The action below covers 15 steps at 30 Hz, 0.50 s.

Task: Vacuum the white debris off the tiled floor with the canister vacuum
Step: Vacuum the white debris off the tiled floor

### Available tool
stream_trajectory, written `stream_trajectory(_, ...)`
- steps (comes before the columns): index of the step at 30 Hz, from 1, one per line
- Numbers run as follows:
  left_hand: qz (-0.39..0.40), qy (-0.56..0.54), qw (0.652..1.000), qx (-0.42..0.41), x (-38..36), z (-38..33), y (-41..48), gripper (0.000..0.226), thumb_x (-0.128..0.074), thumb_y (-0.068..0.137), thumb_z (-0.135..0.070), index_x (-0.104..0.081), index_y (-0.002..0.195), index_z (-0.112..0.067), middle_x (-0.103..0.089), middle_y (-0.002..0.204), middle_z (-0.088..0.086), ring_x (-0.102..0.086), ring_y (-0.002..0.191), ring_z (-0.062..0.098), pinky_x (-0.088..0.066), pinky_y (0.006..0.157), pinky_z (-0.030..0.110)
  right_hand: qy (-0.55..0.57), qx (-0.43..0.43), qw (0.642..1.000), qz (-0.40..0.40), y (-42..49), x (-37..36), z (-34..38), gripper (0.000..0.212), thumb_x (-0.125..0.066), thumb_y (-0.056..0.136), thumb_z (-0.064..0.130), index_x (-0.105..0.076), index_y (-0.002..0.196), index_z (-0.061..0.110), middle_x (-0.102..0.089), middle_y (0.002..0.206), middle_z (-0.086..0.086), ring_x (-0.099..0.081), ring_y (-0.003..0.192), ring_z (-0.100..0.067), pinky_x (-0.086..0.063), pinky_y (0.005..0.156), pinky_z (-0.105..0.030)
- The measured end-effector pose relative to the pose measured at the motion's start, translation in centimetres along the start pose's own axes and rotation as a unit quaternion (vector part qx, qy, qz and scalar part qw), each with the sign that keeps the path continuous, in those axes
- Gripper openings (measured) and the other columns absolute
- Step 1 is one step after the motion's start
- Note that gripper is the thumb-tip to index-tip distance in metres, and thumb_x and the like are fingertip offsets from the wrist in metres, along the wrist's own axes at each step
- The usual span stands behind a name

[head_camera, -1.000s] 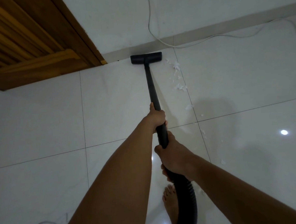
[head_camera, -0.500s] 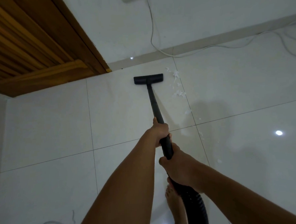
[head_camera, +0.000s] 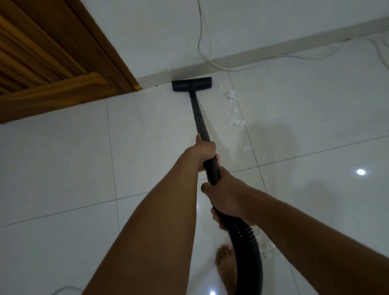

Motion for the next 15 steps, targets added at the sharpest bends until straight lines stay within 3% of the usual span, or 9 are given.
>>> stream_trajectory(15,0.009,0.013,1.0,0.011,-1.8,4.7,-2.5,0.07,-0.039,0.104,-0.015,-0.002,0.158,-0.04,-0.058,0.067,0.009,-0.056,0.056,0.017,-0.057,0.066,0.034,-0.043,0.004,0.999,-0.006,-2.5,-1.2,-4.2,0.064,-0.051,0.104,0.023,-0.018,0.157,0.037,-0.061,0.08,-0.012,-0.06,0.054,-0.017,-0.054,0.05,-0.03)
Point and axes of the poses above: each hand's wrist, its own y-axis towards the middle knuckle, its own x-axis out of the back of the hand, z = x × y, the point moved 7 cm from there along y, towards the middle knuckle
